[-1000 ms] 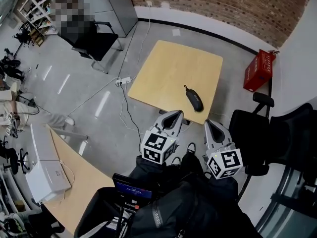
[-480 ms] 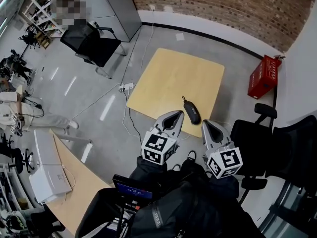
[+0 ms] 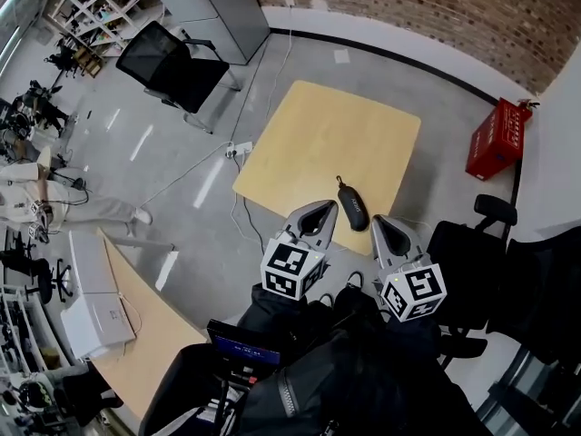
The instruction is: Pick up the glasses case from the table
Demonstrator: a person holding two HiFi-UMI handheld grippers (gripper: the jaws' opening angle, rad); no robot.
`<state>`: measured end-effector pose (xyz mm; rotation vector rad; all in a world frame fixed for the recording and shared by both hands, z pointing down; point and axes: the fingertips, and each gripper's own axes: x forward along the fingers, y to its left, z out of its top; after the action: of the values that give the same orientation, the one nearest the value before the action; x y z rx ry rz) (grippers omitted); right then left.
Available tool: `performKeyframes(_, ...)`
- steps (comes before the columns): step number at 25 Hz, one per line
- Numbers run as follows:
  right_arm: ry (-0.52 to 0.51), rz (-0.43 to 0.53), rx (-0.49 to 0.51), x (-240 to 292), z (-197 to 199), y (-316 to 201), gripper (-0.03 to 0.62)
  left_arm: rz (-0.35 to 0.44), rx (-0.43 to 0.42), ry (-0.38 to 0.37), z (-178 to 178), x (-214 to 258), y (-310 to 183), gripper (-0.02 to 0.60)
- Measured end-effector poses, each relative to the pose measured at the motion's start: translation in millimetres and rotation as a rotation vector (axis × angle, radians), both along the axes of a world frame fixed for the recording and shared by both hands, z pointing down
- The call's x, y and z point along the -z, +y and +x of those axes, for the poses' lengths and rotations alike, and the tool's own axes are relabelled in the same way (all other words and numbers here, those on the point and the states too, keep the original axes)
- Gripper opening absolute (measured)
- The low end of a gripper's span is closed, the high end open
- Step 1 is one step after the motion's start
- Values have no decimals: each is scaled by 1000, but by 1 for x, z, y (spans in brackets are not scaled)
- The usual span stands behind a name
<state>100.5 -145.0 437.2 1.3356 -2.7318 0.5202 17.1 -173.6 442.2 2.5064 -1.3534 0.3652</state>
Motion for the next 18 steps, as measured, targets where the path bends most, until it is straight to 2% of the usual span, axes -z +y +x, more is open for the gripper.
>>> performKeyframes(8,13,-54,38,-22,-10,-13,3,-58,42,-12,-13,-20,-11,0)
performKeyframes(12,62,-93,29,-44,-15,-20,3,-92,41,-9,-23,-39,-17,0)
performKeyframes(18,162,-216,32,-99,-23,-22,5,-193,52,-17,-39,-82,-21,0)
